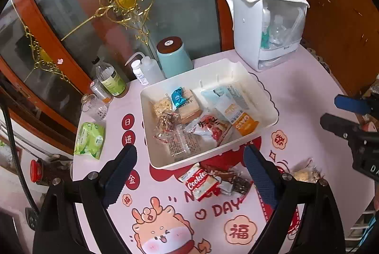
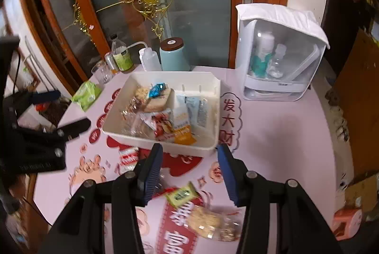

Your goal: Organize snacks

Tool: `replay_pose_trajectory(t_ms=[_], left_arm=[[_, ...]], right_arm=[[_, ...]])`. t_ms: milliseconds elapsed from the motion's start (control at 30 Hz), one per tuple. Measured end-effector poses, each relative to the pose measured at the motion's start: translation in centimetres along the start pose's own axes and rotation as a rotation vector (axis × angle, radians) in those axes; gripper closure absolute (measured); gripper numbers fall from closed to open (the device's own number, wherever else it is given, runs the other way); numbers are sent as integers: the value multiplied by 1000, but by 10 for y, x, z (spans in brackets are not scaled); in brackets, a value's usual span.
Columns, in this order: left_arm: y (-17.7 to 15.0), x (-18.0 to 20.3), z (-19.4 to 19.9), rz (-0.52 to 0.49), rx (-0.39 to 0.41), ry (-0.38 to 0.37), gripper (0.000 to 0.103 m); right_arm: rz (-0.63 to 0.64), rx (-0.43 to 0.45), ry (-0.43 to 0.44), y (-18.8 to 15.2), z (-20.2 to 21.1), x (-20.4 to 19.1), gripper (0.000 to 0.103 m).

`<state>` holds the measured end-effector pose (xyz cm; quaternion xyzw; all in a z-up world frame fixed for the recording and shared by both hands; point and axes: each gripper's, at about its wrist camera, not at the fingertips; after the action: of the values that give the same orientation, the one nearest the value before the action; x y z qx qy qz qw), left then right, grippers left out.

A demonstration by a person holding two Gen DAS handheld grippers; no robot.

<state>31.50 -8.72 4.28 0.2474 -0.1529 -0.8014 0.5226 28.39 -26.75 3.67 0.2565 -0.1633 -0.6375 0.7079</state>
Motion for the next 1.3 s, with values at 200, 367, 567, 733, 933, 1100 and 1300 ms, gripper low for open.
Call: replay_pose_trajectory(t_ms=[200, 367, 567, 733, 933, 1100, 1300], left_arm=[[-2, 33, 12, 24, 23, 23, 12], [-9, 64, 1, 16, -13, -26, 12], [-26, 98, -27, -41, -54, -73, 12], [-46, 125, -63, -124, -107, -128, 12], [-72, 145, -108, -222, -161, -171, 12], [-85, 154, -142, -260, -216, -210, 12], [-89, 167, -167, -305, -243, -222, 12]], right_arm=[[84, -20, 5, -22, 0, 25, 54], [169, -60, 50, -45, -11, 40, 54], [308, -115, 104, -81, -33, 38, 54], [404, -189, 163, -111, -59, 37, 54], [497, -260, 214, -142, -94, 39, 41], [623, -238, 217, -160, -112, 36, 24], [727, -250, 166, -170, -136, 34, 24]])
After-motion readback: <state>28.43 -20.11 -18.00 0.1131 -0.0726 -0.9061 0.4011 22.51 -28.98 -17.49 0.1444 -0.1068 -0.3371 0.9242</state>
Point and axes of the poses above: each gripper's, at about its wrist camera, not at the fingertips, and z roughly against the way its jaws point, x to its right, y to its top, and after that the axes turned 7 degrees about -z, right-handed
